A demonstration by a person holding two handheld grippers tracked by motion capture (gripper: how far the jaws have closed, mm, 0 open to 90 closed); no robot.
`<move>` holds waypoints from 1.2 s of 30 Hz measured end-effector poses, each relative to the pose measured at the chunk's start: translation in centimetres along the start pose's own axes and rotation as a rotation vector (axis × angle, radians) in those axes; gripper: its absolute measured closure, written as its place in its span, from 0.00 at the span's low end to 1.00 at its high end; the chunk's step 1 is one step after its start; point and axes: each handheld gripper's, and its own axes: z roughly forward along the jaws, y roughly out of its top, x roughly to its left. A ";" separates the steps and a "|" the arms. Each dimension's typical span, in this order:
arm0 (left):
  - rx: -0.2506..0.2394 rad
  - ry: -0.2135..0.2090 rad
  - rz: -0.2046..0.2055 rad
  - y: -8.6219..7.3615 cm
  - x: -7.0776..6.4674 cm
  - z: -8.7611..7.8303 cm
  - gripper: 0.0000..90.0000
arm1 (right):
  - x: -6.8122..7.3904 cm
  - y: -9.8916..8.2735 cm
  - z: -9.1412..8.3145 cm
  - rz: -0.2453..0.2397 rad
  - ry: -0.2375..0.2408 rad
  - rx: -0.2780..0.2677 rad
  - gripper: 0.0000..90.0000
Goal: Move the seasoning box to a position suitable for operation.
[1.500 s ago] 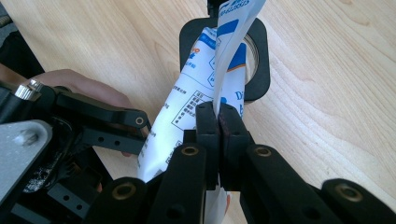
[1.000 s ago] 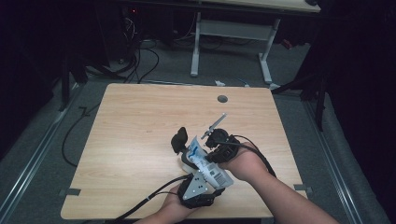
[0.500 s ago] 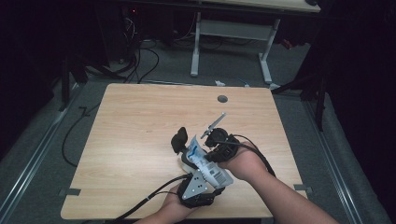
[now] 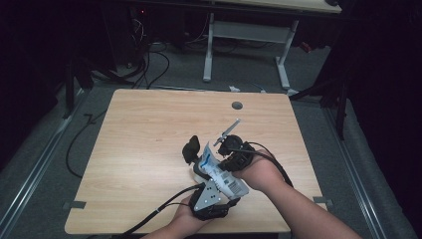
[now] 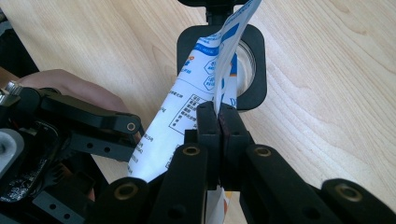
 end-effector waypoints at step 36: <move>-0.016 0.011 0.015 0.3 0.1 -0.2 0.59 | 0.1 0.3 -0.7 -0.017 -0.005 -0.007 0.99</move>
